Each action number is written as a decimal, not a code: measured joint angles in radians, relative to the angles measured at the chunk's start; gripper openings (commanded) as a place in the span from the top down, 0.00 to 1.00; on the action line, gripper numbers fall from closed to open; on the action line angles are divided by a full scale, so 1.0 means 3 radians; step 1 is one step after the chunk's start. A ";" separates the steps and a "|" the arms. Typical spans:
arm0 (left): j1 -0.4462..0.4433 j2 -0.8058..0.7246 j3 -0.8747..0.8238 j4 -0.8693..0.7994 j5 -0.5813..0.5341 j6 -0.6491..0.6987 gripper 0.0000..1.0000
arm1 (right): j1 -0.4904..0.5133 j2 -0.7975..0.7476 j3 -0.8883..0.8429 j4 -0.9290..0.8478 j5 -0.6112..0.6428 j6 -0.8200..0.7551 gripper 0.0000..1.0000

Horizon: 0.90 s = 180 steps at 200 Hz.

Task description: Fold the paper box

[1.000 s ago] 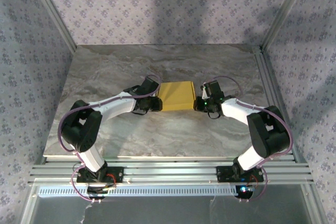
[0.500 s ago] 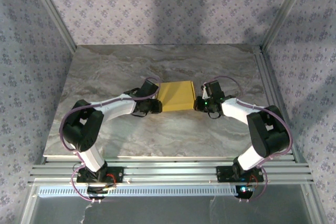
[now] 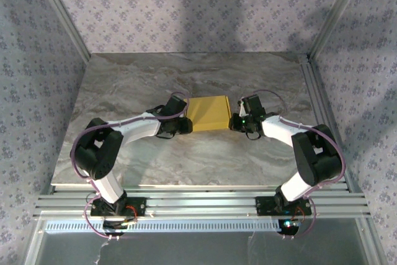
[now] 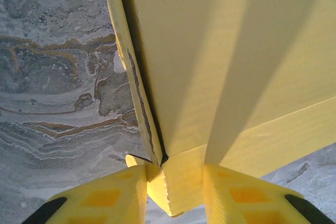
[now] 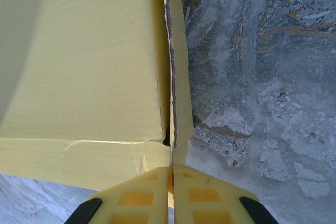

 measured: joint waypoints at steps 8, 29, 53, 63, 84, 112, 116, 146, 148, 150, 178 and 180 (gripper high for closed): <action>0.0001 0.0000 -0.0005 0.0015 0.0001 -0.0004 0.71 | 0.0000 0.0000 0.0000 -0.0001 -0.0001 0.0000 0.91; 0.0001 0.0000 -0.0022 0.0057 0.0011 -0.0018 0.73 | -0.0001 0.0000 0.0000 -0.0001 -0.0001 0.0000 0.91; 0.0000 0.0000 -0.0057 0.0104 0.0031 -0.0032 0.76 | -0.0001 0.0004 0.0000 -0.0006 -0.0001 0.0001 0.91; 0.0001 0.0000 -0.0067 0.0126 0.0038 -0.0029 0.76 | -0.0006 0.0005 0.0000 -0.0014 -0.0001 0.0004 0.91; 0.0000 0.0000 -0.0075 0.0139 0.0039 -0.0039 0.77 | -0.0006 0.0006 0.0000 -0.0017 -0.0003 0.0013 0.91; 0.0001 -0.0001 -0.0084 0.0146 0.0039 -0.0043 0.79 | -0.0014 0.0006 0.0013 -0.0037 -0.0015 0.0014 0.91; 0.0000 -0.0001 -0.0086 0.0149 0.0038 -0.0042 0.80 | -0.0017 0.0006 0.0017 -0.0041 -0.0017 0.0014 0.91; 0.0001 -0.0001 -0.0086 0.0149 0.0037 -0.0047 0.83 | -0.0023 0.0006 0.0033 -0.0062 -0.0024 0.0014 0.91; 0.0001 -0.0001 -0.0086 0.0149 0.0037 -0.0047 0.83 | -0.0024 0.0006 0.0034 -0.0065 -0.0024 0.0014 0.91; 0.0001 -0.0001 -0.0086 0.0149 0.0037 -0.0047 0.83 | -0.0027 0.0006 0.0036 -0.0066 -0.0025 0.0013 0.91; 0.0001 -0.0001 -0.0086 0.0148 0.0037 -0.0037 0.84 | -0.0039 0.0024 0.0070 -0.0078 -0.0029 0.0011 0.91; 0.0001 -0.0001 -0.0086 0.0148 0.0037 -0.0036 0.84 | -0.0041 0.0028 0.0074 -0.0078 -0.0029 0.0011 0.91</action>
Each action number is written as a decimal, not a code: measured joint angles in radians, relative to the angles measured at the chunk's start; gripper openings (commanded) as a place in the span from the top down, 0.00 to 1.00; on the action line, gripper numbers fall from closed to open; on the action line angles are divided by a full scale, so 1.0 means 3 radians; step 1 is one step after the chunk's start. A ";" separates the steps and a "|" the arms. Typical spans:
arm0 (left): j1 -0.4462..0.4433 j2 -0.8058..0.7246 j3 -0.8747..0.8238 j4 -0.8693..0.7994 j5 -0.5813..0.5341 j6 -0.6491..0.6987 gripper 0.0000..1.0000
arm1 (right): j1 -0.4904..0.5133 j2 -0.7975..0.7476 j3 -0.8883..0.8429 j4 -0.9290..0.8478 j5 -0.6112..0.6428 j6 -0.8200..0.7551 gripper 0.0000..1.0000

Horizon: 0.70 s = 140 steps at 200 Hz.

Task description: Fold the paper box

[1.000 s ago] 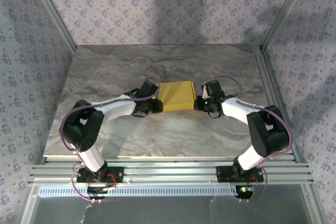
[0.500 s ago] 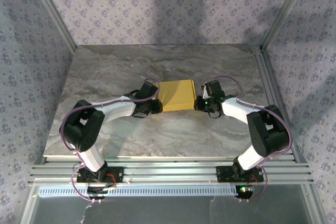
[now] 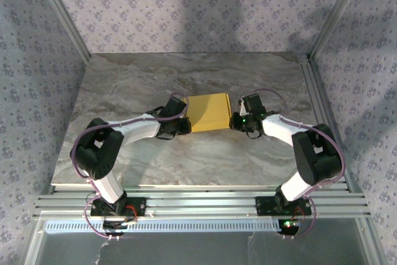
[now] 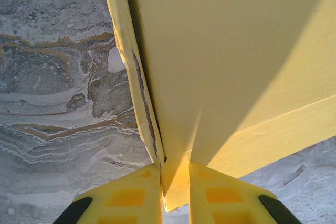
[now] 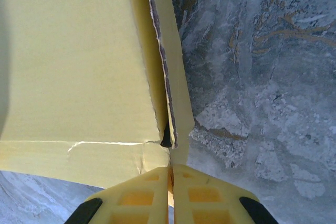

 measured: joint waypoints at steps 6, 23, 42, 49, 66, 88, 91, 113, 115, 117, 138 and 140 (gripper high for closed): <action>0.0001 0.0003 0.0001 0.0000 0.0000 0.0009 0.84 | -0.0004 0.0011 0.0009 -0.0001 -0.0001 0.0000 0.91; 0.0013 0.0004 0.0001 0.0000 -0.0003 0.0027 0.84 | -0.0017 0.0043 0.0024 0.0000 -0.0023 -0.0003 0.91; 0.0037 0.0009 0.0004 -0.0005 0.0000 0.0055 0.84 | -0.0019 0.0064 0.0027 0.0003 -0.0048 -0.0014 0.91; 0.0050 0.0017 0.0008 -0.0008 0.0001 0.0062 0.85 | -0.0019 0.0069 0.0027 0.0006 -0.0060 -0.0019 0.91; 0.0078 0.0037 0.0023 -0.0008 0.0003 0.0078 0.85 | -0.0019 0.0085 0.0027 0.0028 -0.0086 -0.0042 0.91; 0.0108 0.0041 0.0024 -0.0009 0.0006 0.0086 0.85 | -0.0029 0.0089 0.0027 0.0066 -0.0127 -0.0069 0.90; 0.0111 0.0041 0.0024 -0.0009 0.0014 0.0086 0.85 | -0.0032 0.0089 0.0027 0.0072 -0.0134 -0.0074 0.90; 0.0148 0.0041 0.0025 -0.0011 0.0039 0.0085 0.85 | -0.0046 0.0089 0.0027 0.0113 -0.0160 -0.0089 0.88; 0.0151 0.0041 0.0025 -0.0013 0.0041 0.0085 0.85 | -0.0047 0.0089 0.0027 0.0116 -0.0161 -0.0092 0.88; 0.0156 0.0041 0.0025 -0.0013 0.0042 0.0085 0.85 | -0.0047 0.0089 0.0027 0.0117 -0.0163 -0.0090 0.88; 0.0184 0.0039 0.0025 -0.0022 0.0053 0.0085 0.84 | -0.0064 0.0089 0.0029 0.0114 -0.0169 -0.0103 0.87; 0.0187 0.0038 0.0025 -0.0022 0.0052 0.0085 0.84 | -0.0064 0.0089 0.0031 0.0113 -0.0170 -0.0103 0.87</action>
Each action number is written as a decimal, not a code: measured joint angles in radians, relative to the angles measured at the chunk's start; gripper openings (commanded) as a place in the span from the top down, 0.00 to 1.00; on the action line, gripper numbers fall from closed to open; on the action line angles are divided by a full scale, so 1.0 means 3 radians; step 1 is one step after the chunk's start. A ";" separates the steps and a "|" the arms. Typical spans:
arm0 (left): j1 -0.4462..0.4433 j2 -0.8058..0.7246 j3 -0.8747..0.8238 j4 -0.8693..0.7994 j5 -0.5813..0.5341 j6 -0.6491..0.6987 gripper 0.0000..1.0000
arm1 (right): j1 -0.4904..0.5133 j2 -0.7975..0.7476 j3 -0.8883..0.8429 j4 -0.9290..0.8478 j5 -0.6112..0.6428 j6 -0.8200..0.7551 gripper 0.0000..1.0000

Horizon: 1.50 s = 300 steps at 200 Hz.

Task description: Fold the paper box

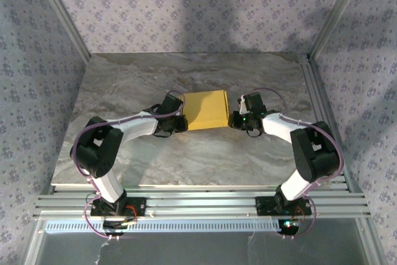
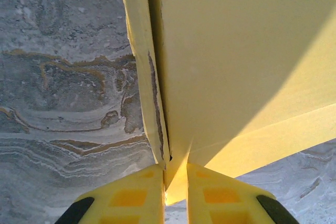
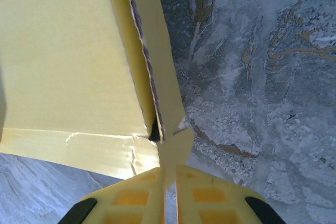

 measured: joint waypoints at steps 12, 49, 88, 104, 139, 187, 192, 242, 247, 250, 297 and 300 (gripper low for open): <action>0.0018 -0.0006 0.0000 -0.0005 0.0003 0.0000 0.82 | -0.0005 0.0000 0.0014 0.0000 0.0000 -0.0008 0.87; 0.0078 -0.0014 0.0046 -0.0066 0.0053 0.0000 0.81 | -0.0005 -0.0001 0.0089 0.0001 0.0000 -0.0010 0.83; 0.0130 -0.0014 0.0086 -0.0104 0.0076 0.0014 0.82 | -0.0008 -0.0090 0.0093 -0.0033 0.0014 -0.0010 0.70; 0.0148 -0.0017 0.0090 -0.0120 0.0076 0.0027 0.79 | -0.0025 -0.0161 0.0104 -0.0048 0.0018 -0.0014 0.69; 0.0148 -0.0108 0.0092 -0.0200 0.0075 0.0070 0.62 | -0.0086 -0.0191 0.0161 -0.0050 0.0046 -0.0017 0.58; 0.0309 -0.0364 0.0211 -0.0318 0.0154 0.0104 0.57 | -0.0121 0.0151 0.0511 -0.0116 0.0003 0.0003 0.54; 0.0357 -0.0364 0.0233 -0.0309 0.0191 0.0103 0.57 | -0.0127 0.0206 0.0547 -0.0116 -0.0015 0.0005 0.52; 0.0712 -0.0042 0.0317 -0.0168 0.0518 0.0099 0.56 | -0.0179 0.0590 0.0777 -0.0175 -0.0211 0.0099 0.46; 0.0711 0.0011 0.0318 -0.0146 0.0552 0.0099 0.55 | -0.0186 0.0612 0.0785 -0.0174 -0.0237 0.0108 0.46; 0.0711 0.0042 0.0318 -0.0135 0.0573 0.0095 0.55 | -0.0189 0.0624 0.0787 -0.0174 -0.0254 0.0118 0.46; 0.0694 0.0315 0.0317 0.0150 0.0834 -0.0029 0.58 | -0.0207 0.0698 0.0787 -0.0172 -0.0469 0.0219 0.47; 0.0692 0.0318 0.0317 0.0170 0.0842 -0.0032 0.59 | -0.0207 0.0698 0.0787 -0.0172 -0.0481 0.0224 0.47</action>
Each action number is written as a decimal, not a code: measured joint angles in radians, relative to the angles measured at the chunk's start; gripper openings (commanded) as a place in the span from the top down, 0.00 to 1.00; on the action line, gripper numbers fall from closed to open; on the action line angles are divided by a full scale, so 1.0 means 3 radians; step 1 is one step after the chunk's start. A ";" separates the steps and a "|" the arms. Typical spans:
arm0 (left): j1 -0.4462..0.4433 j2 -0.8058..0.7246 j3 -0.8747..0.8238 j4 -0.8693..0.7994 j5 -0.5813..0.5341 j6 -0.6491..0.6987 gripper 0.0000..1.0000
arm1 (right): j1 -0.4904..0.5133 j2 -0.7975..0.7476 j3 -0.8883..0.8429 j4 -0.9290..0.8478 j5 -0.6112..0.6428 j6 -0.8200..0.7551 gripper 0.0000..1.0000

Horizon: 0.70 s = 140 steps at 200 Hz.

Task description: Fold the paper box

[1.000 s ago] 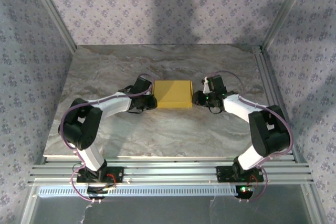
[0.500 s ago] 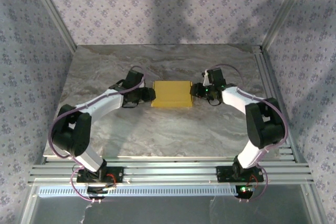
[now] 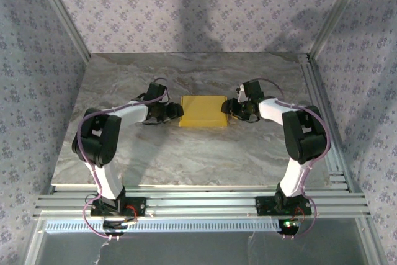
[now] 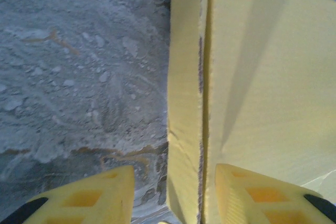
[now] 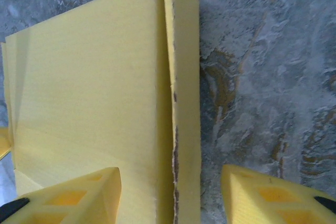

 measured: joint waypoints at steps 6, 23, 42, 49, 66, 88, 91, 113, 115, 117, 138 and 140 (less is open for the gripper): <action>-0.0004 0.0000 0.0000 0.0027 0.0013 -0.0015 0.60 | 0.0000 0.0000 0.0000 0.0003 -0.0020 0.0006 0.47; -0.0020 -0.0001 0.0000 0.0106 0.0020 -0.0048 0.65 | 0.0000 0.0000 -0.0001 0.0010 -0.0046 0.0028 0.47; -0.0028 -0.0001 0.0000 0.0103 0.0013 -0.0066 0.71 | 0.0000 0.0000 -0.0001 0.0027 -0.0057 0.0045 0.47; -0.0028 -0.0001 0.0000 0.0095 0.0004 -0.0057 0.72 | 0.0000 0.0000 -0.0003 0.0027 -0.0058 0.0047 0.48; -0.0028 0.0000 0.0018 0.0047 -0.0036 -0.0028 0.74 | 0.0000 -0.0001 -0.0006 0.0027 -0.0058 0.0058 0.48; -0.0028 0.0006 0.0094 -0.0057 -0.0118 0.0022 0.76 | 0.0000 -0.0001 -0.0006 0.0027 -0.0058 0.0060 0.48; -0.0028 0.0009 0.0108 -0.0074 -0.0122 0.0025 0.76 | 0.0000 -0.0001 -0.0006 0.0027 -0.0058 0.0060 0.48; -0.0028 0.0060 0.0220 -0.0102 -0.0170 0.0065 0.78 | 0.0000 -0.0001 -0.0006 0.0027 -0.0066 0.0060 0.48; -0.0028 0.0066 0.0229 -0.0102 -0.0173 0.0071 0.78 | 0.0000 -0.0001 -0.0008 0.0027 -0.0066 0.0060 0.48; -0.0028 0.0070 0.0237 -0.0102 -0.0177 0.0072 0.78 | 0.0000 -0.0001 -0.0006 0.0027 -0.0067 0.0060 0.48; -0.0028 0.0154 0.0300 -0.0121 -0.0195 0.0111 0.78 | 0.0000 -0.0001 -0.0006 0.0027 -0.0067 0.0060 0.48; -0.0028 0.0161 0.0306 -0.0126 -0.0196 0.0113 0.78 | 0.0000 -0.0001 -0.0006 0.0027 -0.0067 0.0060 0.48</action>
